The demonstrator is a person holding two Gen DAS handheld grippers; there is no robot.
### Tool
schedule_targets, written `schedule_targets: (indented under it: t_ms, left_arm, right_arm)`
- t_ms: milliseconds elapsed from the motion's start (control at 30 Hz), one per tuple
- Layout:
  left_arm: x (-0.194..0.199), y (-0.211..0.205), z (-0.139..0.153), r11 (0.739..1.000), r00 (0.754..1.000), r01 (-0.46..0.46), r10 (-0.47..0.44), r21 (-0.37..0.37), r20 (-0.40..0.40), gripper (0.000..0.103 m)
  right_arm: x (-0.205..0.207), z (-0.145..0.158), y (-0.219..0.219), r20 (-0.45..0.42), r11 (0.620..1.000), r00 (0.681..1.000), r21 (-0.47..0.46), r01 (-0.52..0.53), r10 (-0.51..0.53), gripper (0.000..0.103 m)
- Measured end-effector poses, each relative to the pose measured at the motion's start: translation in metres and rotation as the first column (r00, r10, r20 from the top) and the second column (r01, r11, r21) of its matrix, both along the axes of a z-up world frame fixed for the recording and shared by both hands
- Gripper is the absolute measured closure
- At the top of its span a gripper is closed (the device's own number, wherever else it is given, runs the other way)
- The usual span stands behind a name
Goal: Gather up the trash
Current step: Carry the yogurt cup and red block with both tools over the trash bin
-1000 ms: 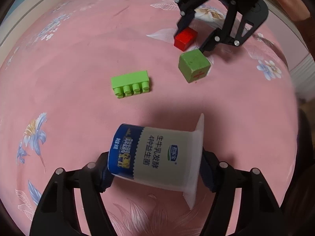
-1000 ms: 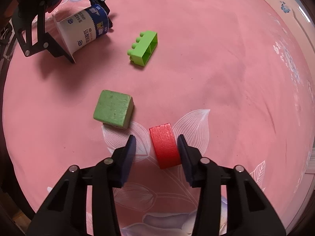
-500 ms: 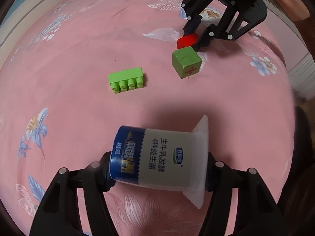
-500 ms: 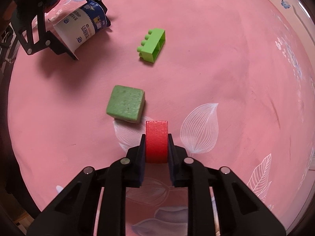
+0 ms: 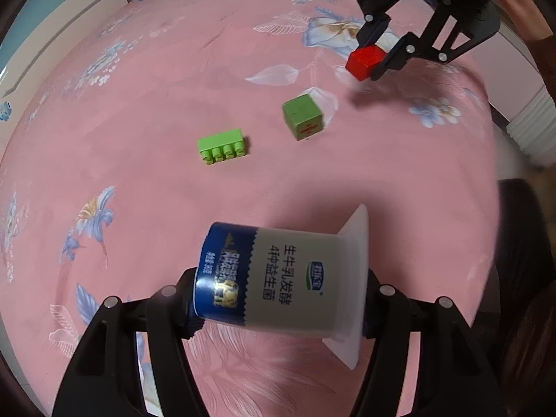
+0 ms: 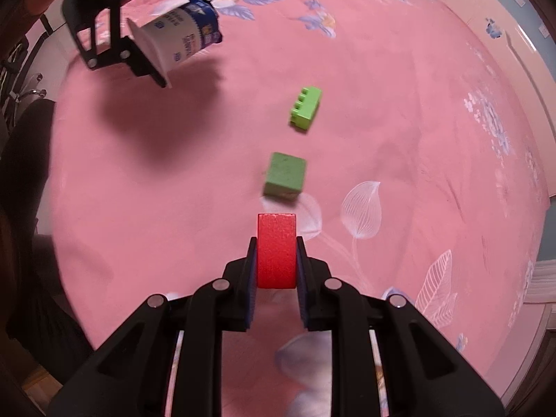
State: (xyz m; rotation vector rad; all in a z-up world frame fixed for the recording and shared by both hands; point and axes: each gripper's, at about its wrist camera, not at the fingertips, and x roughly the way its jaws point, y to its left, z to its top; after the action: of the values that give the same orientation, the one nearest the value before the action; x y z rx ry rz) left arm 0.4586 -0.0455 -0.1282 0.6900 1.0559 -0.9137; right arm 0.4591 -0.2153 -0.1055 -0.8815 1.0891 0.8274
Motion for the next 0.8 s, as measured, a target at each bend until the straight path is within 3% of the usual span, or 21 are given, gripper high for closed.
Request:
schedule_targets:
  t_ms: [267, 800]
  left_arm:
    - [-0.041, -0.001, 0.028, 0.999, 0.999, 0.041, -0.041, -0.001, 0.029, 0.037]
    - [-0.118, -0.002, 0.056, 0.995, 0.994, 0.098, -0.098, 0.014, 0.054, 0.037]
  right_arm:
    - [-0.059, 0.03, -0.005, 0.023, 1.0, 1.0, 0.015, -0.014, 0.014, 0.082]
    - [-0.153, 0.05, 0.013, 0.025, 0.999, 0.999, 0.03, -0.028, 0.027, 0.082]
